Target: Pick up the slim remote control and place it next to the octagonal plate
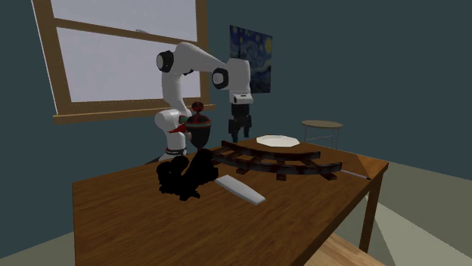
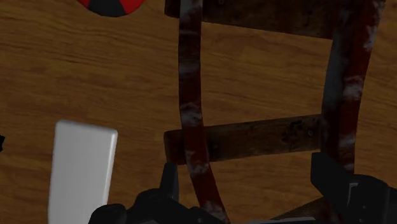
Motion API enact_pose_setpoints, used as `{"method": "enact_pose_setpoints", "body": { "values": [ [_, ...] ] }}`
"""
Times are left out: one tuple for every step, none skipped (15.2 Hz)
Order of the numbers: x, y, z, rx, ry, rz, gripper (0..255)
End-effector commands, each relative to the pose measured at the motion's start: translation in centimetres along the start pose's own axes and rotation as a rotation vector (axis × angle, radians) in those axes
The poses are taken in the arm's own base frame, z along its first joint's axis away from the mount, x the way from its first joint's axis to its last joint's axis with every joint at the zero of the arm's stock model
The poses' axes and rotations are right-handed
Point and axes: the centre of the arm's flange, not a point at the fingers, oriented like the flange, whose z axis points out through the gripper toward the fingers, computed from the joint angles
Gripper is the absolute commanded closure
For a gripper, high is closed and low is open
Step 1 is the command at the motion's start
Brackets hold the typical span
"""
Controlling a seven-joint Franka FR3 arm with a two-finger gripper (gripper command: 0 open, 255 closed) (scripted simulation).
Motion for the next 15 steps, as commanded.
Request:
{"method": "enact_pose_setpoints", "body": {
  "values": [
    [1.6,2.0,1.1,-0.005,-0.002,0.034,0],
    [2.3,3.0,1.6,-0.008,-0.003,0.051,0],
    [3.0,3.9,2.1,-0.010,-0.005,0.068,0],
    [3.7,4.9,2.6,-0.012,-0.006,0.084,0],
    [4.4,5.9,3.1,-0.014,-0.007,0.101,0],
    [5.1,6.9,3.6,-0.017,-0.008,0.118,0],
    [5.7,7.9,4.1,-0.019,-0.009,0.134,0],
    [6.4,9.0,4.5,-0.021,-0.010,0.151,0],
    [7.0,10.0,5.0,-0.023,-0.012,0.168,0],
    [7.6,11.1,5.5,-0.026,-0.013,0.184,0],
    [8.2,12.1,6.0,-0.028,-0.014,0.201,0],
    [8.7,13.2,6.5,-0.030,-0.015,0.218,0],
    [9.3,14.3,6.9,-0.032,-0.016,0.234,0],
    [9.8,15.4,7.4,-0.035,-0.017,0.251,0],
    [10.3,16.5,7.9,-0.037,-0.019,0.268,0]
  ]
}}
